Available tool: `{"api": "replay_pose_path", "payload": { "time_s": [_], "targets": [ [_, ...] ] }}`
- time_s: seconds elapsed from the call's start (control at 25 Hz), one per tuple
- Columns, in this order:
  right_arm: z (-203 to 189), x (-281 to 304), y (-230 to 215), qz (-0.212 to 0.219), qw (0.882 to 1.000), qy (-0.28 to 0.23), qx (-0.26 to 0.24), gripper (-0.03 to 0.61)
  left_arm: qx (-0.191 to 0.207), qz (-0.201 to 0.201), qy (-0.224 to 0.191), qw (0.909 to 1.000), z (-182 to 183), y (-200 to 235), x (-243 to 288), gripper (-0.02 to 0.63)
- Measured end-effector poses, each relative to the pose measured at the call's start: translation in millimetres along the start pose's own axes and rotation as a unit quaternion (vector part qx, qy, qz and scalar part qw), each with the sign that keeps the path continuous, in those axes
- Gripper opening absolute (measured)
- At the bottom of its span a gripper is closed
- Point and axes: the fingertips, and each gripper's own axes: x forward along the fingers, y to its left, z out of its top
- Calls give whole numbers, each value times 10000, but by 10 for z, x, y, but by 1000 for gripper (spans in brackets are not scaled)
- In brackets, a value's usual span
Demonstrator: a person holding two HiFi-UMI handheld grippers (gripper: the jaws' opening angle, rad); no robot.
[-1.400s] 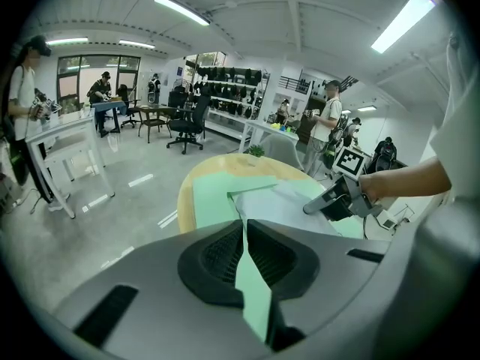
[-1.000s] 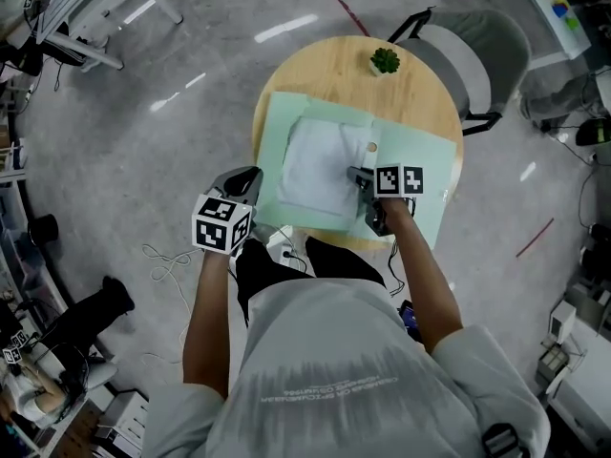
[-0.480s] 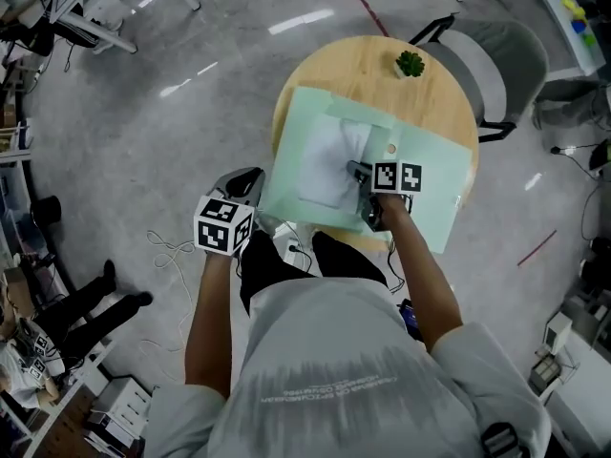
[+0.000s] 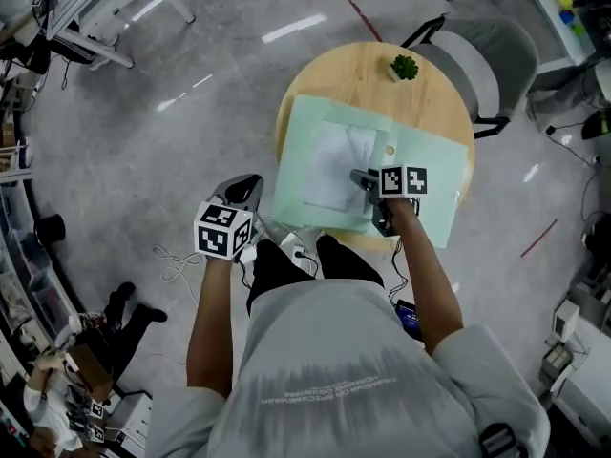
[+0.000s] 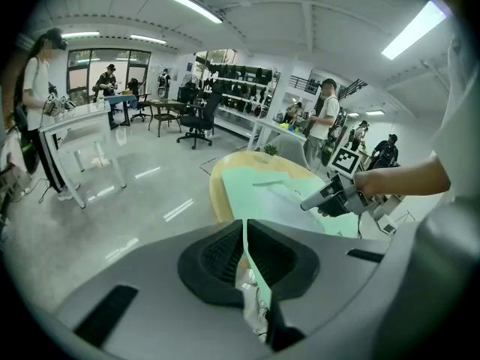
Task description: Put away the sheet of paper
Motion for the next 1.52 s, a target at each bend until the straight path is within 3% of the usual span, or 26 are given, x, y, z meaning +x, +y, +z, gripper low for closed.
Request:
{"api": "replay_pose_path", "payload": {
  "time_s": [0.28, 0.48, 0.6, 0.84, 1.04, 1.16, 1.4, 1.52],
  "targets": [
    [155, -742, 0, -650, 9931, -972, -6, 215, 629, -457, -187, 9968, 462, -30, 10, 32],
    [366, -1475, 193, -1159, 9758, -1774, -537, 143, 1264, -756, -574, 9874, 1077, -137, -18, 32],
    [575, -1983, 418, -1527, 9514, -2467, -1034, 44, 1738, -913, -950, 9759, 1574, -255, -86, 32],
    [901, -2830, 1065, -1928, 9013, -3325, -1998, 37, 2447, -972, -1869, 9464, 2588, -576, -507, 32],
    [1047, -3411, 1650, -2078, 8448, -4129, -2695, 31, 2923, -924, -2562, 9167, 3106, -857, -991, 32],
    [1068, -3681, 1922, -2055, 8182, -4513, -2909, 29, 2928, -867, -2889, 9073, 3290, -907, -1263, 32],
    [980, -4006, 2344, -2082, 7856, -4831, -3257, 29, 3112, -904, -3318, 8859, 3426, -1127, -1716, 32],
    [877, -4085, 2436, -2131, 7781, -4844, -3385, 29, 3179, -1072, -3364, 8800, 3377, -1322, -1839, 32]
  ]
}}
